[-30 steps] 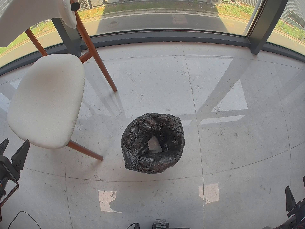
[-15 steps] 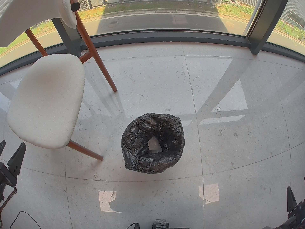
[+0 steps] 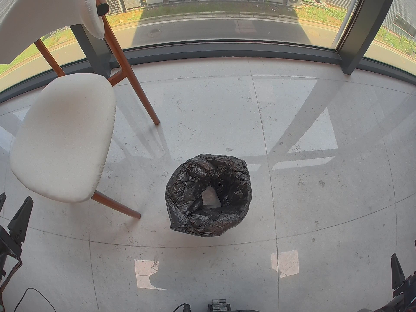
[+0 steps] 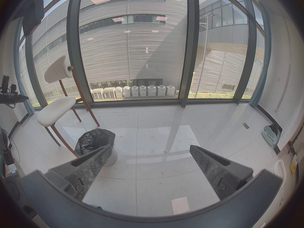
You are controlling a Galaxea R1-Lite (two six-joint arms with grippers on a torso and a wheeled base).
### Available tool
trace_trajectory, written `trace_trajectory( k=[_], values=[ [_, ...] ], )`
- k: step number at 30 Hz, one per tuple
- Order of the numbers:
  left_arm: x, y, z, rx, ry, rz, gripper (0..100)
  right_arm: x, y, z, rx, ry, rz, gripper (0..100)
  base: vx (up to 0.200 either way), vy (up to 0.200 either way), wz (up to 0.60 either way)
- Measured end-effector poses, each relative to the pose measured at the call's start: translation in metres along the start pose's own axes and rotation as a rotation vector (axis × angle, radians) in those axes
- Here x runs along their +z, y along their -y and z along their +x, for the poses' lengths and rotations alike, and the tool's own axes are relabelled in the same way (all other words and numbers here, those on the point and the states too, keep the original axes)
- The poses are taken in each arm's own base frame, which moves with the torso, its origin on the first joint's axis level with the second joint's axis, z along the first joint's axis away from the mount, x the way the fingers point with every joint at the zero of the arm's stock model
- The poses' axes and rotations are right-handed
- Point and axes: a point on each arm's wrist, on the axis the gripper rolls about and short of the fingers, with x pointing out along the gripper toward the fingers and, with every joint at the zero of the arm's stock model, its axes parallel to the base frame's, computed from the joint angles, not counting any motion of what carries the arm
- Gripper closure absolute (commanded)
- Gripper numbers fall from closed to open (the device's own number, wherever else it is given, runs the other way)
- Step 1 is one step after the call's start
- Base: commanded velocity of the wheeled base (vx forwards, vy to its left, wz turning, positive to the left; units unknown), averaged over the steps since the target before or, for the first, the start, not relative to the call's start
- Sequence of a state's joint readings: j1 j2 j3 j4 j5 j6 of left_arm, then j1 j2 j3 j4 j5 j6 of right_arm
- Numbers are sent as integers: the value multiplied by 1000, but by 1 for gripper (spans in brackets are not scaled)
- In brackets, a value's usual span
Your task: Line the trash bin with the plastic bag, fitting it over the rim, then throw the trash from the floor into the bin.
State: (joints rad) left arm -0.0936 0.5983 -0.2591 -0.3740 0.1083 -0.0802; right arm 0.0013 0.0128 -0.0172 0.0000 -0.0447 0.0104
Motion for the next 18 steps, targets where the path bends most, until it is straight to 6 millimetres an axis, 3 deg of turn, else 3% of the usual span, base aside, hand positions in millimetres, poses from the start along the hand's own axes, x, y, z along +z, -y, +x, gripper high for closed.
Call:
trace_trajectory(
  k=[8, 18],
  values=[
    [-22, -3, -14, 0, -6, -3, 0, 0, 0, 0, 0, 0, 0, 0, 0, 0, 0],
    [-67, -11, -53, -7, -111, 14, 0, 0, 0, 0, 0, 0, 0, 0, 0, 0, 0]
  ],
)
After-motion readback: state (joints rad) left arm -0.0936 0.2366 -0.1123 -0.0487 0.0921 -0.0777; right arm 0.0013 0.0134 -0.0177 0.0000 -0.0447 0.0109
